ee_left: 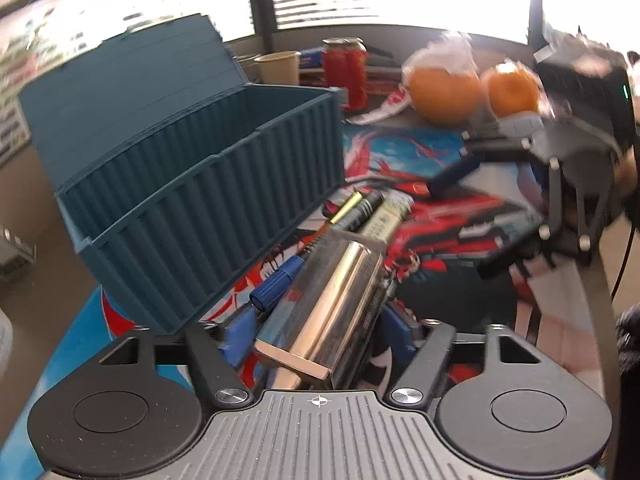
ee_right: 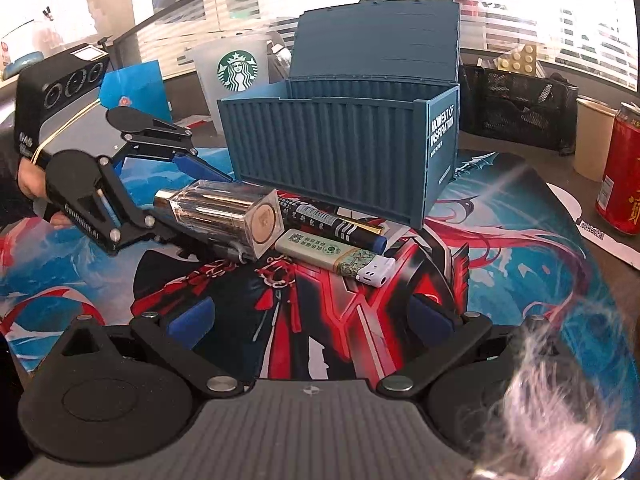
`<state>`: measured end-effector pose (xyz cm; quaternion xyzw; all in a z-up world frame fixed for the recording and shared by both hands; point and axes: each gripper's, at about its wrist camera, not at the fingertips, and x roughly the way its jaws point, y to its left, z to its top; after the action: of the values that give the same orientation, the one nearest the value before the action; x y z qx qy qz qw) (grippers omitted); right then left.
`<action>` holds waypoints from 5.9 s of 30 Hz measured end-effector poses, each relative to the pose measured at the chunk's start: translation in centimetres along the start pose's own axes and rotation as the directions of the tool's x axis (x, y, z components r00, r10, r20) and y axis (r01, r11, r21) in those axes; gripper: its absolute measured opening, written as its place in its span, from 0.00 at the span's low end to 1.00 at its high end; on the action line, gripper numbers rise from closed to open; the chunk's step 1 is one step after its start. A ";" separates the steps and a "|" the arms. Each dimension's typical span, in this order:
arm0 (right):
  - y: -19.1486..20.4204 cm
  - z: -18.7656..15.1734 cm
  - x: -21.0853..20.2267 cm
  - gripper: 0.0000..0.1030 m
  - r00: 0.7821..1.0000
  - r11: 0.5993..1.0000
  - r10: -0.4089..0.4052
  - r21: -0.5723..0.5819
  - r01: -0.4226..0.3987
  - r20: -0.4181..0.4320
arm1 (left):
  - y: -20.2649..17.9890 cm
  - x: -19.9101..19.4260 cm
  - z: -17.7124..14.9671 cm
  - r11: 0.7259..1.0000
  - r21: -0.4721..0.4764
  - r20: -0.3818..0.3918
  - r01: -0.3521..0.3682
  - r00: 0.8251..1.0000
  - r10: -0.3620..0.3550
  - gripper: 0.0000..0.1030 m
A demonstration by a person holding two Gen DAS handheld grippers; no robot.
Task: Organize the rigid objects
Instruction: 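Grasp the clear glass cylinder bottle with the left tool, then lift the glass cylinder bottle with the left tool toward the teal box, then lower the glass bottle into the teal box and open the left tool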
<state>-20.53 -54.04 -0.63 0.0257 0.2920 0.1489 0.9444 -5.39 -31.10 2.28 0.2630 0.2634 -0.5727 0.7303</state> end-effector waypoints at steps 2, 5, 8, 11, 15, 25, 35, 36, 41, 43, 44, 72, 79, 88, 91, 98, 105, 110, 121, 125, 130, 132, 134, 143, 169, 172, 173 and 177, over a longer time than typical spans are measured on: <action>0.0 0.0 0.0 1.00 1.000 1.000 0.001 0.001 -0.001 0.001 | 0.5 0.0 0.1 1.000 -0.018 0.002 0.010 1.000 -0.009 0.60; 0.0 0.0 0.0 1.00 1.000 1.000 0.001 0.001 -0.001 0.000 | 0.4 0.1 0.1 1.000 0.004 -0.009 0.010 1.000 -0.010 0.58; 0.0 0.0 0.0 1.00 1.000 1.000 0.001 0.002 -0.001 0.001 | 0.6 0.2 0.1 1.000 -0.001 -0.013 0.025 1.000 -0.025 0.58; 0.0 0.0 -0.1 1.00 1.000 1.000 0.003 0.011 -0.003 0.005 | 1.6 0.3 0.2 0.998 -0.037 -0.019 0.053 0.998 -0.054 0.58; -0.3 0.0 -0.2 1.00 1.000 0.999 0.012 0.031 -0.012 0.013 | 2.6 0.0 0.3 0.994 -0.079 0.001 0.078 0.997 -0.078 0.59; -0.4 0.0 -0.2 1.00 1.000 0.999 0.019 0.042 -0.020 0.017 | 2.0 0.6 0.1 0.998 -0.020 -0.005 0.056 0.998 -0.056 0.60; -0.6 0.1 -0.3 1.00 0.999 0.998 0.029 0.059 -0.030 0.023 | 1.1 0.0 -0.2 0.996 -0.027 0.011 0.088 0.996 -0.088 0.43; -0.7 0.0 -0.3 1.00 0.999 0.998 0.030 0.061 -0.031 0.024 | 1.1 0.0 -0.2 0.996 -0.028 0.010 0.089 0.996 -0.089 0.43; -0.9 0.0 -0.4 1.00 0.999 0.996 0.038 0.077 -0.040 0.032 | 0.9 -0.2 0.1 0.995 -0.036 0.004 0.095 0.995 -0.095 0.37; -1.0 -0.1 -0.4 1.00 0.998 0.995 0.042 0.084 -0.045 0.035 | 0.7 -0.4 0.3 0.996 -0.025 0.010 0.090 0.996 -0.090 0.36; -1.0 -0.1 -0.4 1.00 0.998 0.995 0.044 0.088 -0.047 0.037 | 0.7 -0.5 0.3 0.996 -0.028 0.014 0.089 0.996 -0.089 0.35; -1.7 -0.4 -0.8 1.00 0.995 0.986 0.068 0.148 -0.078 0.068 | 0.4 1.3 0.1 0.998 -0.010 -0.053 0.066 0.996 -0.067 0.62; -2.2 -0.4 -1.0 1.00 0.993 0.980 0.079 0.176 -0.093 0.083 | -0.5 1.0 -0.1 0.999 -0.021 -0.008 0.049 0.999 -0.049 0.34; -2.4 -0.5 -1.1 1.00 0.992 0.974 0.088 0.199 -0.106 0.095 | -1.1 -1.0 0.6 0.999 0.008 -0.008 0.039 0.999 -0.039 0.34; -2.4 -0.5 -1.1 1.00 0.992 0.974 0.088 0.199 -0.106 0.095 | -1.1 -1.7 1.1 1.000 0.023 0.000 0.017 1.000 -0.017 0.34; -2.4 -0.5 -1.2 1.00 0.992 0.974 0.089 0.199 -0.106 0.095 | -1.0 -3.5 2.4 0.999 0.046 0.028 -0.017 1.000 0.015 0.34; -2.4 -0.5 -1.2 1.00 0.991 0.973 0.090 0.204 -0.109 0.098 | -1.0 -5.8 5.6 0.993 0.107 0.079 -0.047 0.996 0.039 0.35; -2.5 -0.6 -1.3 1.00 0.990 0.970 0.092 0.214 -0.113 0.103 | 0.2 -6.5 8.1 0.989 0.129 0.097 -0.077 0.993 0.065 0.35; -2.8 -0.8 -1.4 1.00 0.987 0.961 0.105 0.242 -0.132 0.120 | 2.4 -5.7 10.7 0.986 0.141 0.102 -0.093 0.992 0.079 0.35; -2.9 -0.8 -1.5 1.00 0.987 0.960 0.104 0.246 -0.132 0.122 | 3.3 -4.9 10.9 0.989 0.128 0.103 -0.079 0.993 0.066 0.35; -3.0 -0.8 -1.5 1.00 0.987 0.959 0.104 0.249 -0.133 0.125 | 4.1 -4.6 11.5 0.992 0.108 0.117 -0.069 0.992 0.056 0.35; -3.0 -0.8 -1.5 1.00 0.986 0.958 0.105 0.252 -0.134 0.126 | 4.3 -4.5 12.0 0.991 0.113 0.123 -0.074 0.991 0.060 0.35; -3.0 -0.8 -1.5 1.00 0.986 0.958 0.105 0.255 -0.135 0.128 | 4.5 -4.5 12.5 0.991 0.113 0.133 -0.077 0.989 0.061 0.35; -3.0 -0.9 -1.5 1.00 0.986 0.955 0.105 0.262 -0.137 0.133 | 5.5 -1.5 14.6 0.995 0.095 0.142 -0.039 0.990 0.025 0.35; -3.2 -1.0 -1.6 1.00 0.985 0.951 0.099 0.277 -0.135 0.141 | 6.5 6.0 13.5 0.999 0.038 0.069 -0.003 0.998 0.000 0.36; -3.2 -1.0 -1.7 1.00 0.985 0.950 0.097 0.281 -0.135 0.144 | 7.2 5.3 13.5 1.000 0.005 0.080 -0.003 0.997 0.002 0.39; -3.2 -1.0 -1.7 1.00 0.985 0.949 0.098 0.283 -0.136 0.145 | 7.4 5.1 13.5 1.000 -0.001 0.080 -0.008 0.997 0.008 0.40; -3.3 -1.0 -1.6 1.00 0.984 0.947 0.100 0.290 -0.140 0.149 | 7.2 4.1 12.8 1.000 0.002 0.069 -0.021 0.997 0.021 0.46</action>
<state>-21.48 -57.73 -1.00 0.1958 0.2459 0.1584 0.9360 3.58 -41.24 9.35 0.2471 0.2346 -0.5741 0.7445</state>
